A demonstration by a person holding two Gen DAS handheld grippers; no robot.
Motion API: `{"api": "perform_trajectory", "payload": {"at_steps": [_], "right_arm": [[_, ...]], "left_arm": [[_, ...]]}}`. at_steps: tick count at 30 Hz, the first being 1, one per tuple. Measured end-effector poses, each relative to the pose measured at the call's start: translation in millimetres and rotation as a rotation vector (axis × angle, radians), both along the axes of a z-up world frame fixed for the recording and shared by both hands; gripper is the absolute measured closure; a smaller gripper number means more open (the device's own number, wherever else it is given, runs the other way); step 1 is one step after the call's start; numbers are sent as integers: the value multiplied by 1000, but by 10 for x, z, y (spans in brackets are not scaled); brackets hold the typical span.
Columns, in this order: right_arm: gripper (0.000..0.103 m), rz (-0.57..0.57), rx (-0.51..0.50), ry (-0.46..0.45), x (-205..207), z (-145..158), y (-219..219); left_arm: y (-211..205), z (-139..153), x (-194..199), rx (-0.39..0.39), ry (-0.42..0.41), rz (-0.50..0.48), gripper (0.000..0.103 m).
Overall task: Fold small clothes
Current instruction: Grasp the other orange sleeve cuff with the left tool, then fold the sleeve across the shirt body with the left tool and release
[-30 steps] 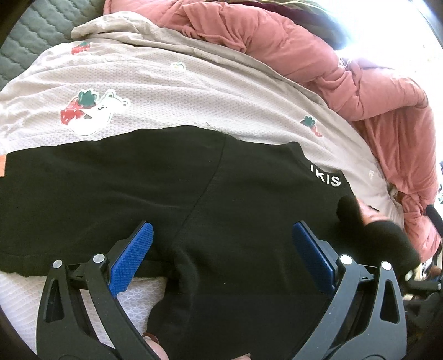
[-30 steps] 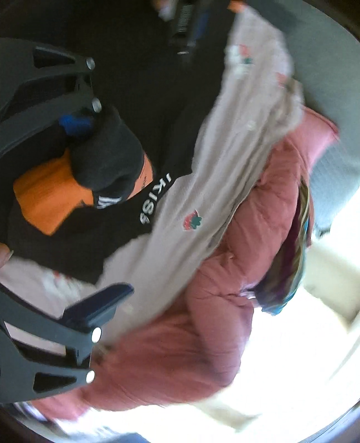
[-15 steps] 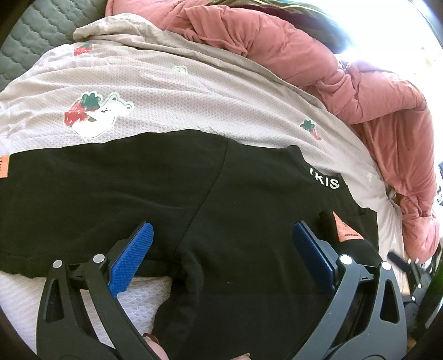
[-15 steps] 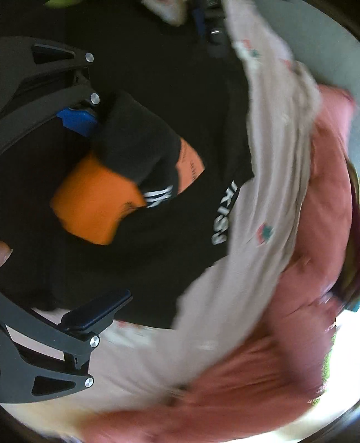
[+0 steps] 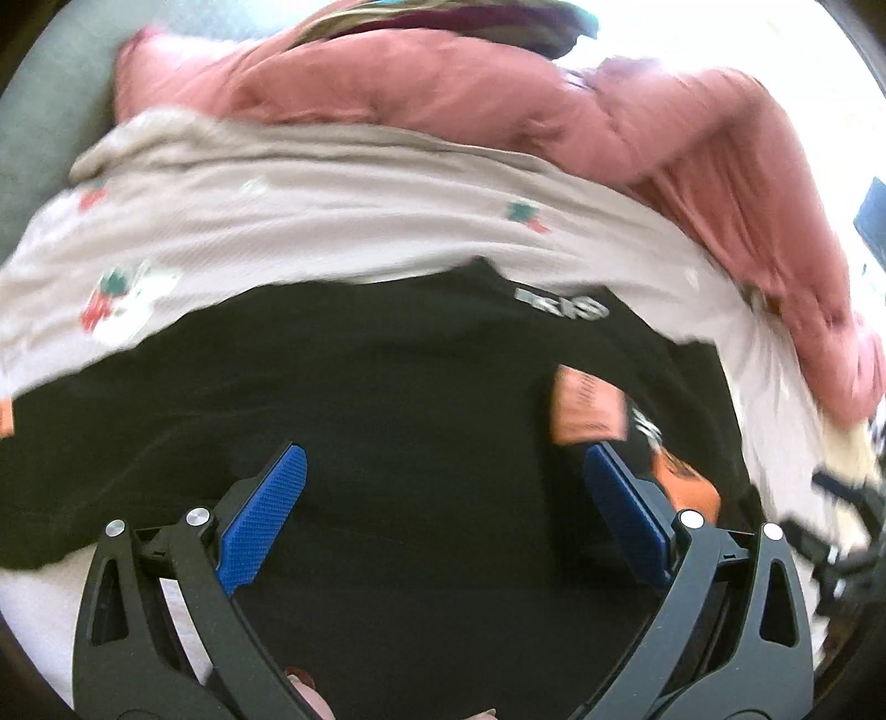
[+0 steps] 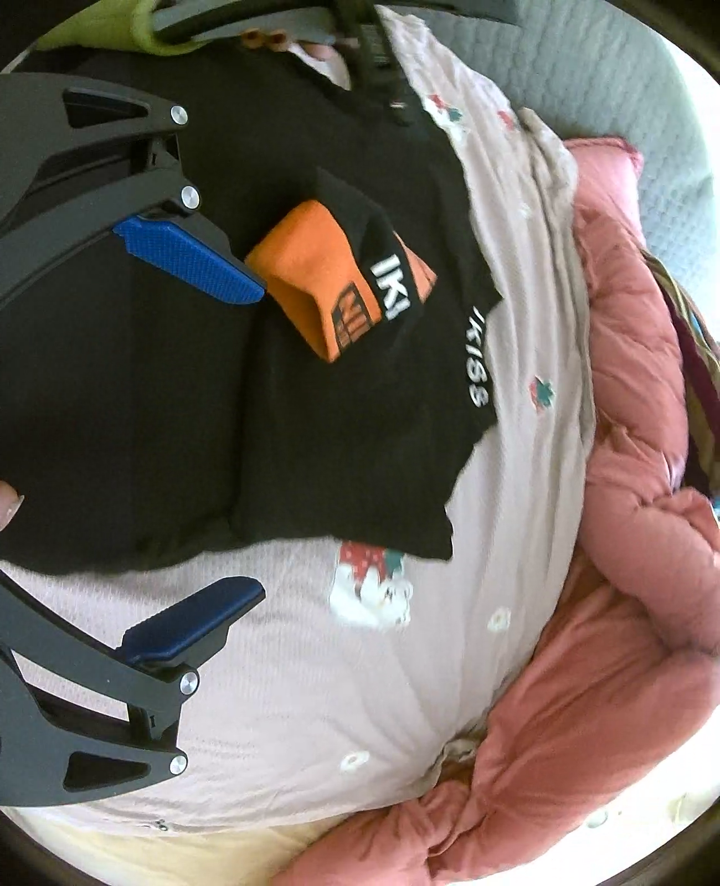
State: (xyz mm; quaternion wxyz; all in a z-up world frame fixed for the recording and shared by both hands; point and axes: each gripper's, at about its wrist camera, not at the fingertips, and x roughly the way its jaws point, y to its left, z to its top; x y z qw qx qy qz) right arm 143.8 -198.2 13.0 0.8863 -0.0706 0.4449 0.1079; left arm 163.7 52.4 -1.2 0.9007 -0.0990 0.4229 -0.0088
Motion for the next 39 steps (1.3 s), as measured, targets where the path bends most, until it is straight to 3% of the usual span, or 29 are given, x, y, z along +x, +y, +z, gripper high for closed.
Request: {"api": "perform_trajectory", "payload": {"at_steps": [6,10,12,14,18,21,24,26,28,36,39], "right_arm": [[5,-69,63,-34,-1,69,-270],[5,-109,101,-49,-13,92,-472],[5,-125,115,-56,-15,95,-549],[5,-138,133,-59,-15,87,-612],[5,-154,166,-52,0,41,-685],[5,-152,180,-43,21,7,-689],[5,-154,192,-39,35,-13,-684],[5,-156,195,-31,49,-35,-681],[5,-154,195,-26,60,-52,-680],[5,-138,176,-30,122,-43,-589],[5,-127,168,-31,153,-34,-515]], "left_arm": [[-725,87,-69,155,-21,-173,10],[-1061,27,-51,167,-1,-267,22],[-1223,-31,-14,215,9,-289,28],[-1334,-83,15,259,17,-309,40],[-1541,-161,31,319,32,-373,48],[-1648,-298,101,388,68,-387,55],[-1653,-409,169,421,80,-382,71],[-1564,-448,207,368,86,-374,87],[-1436,-399,224,313,79,-353,96],[-571,77,300,-75,-13,-211,98],[-240,155,329,-165,-32,-156,98]]}}
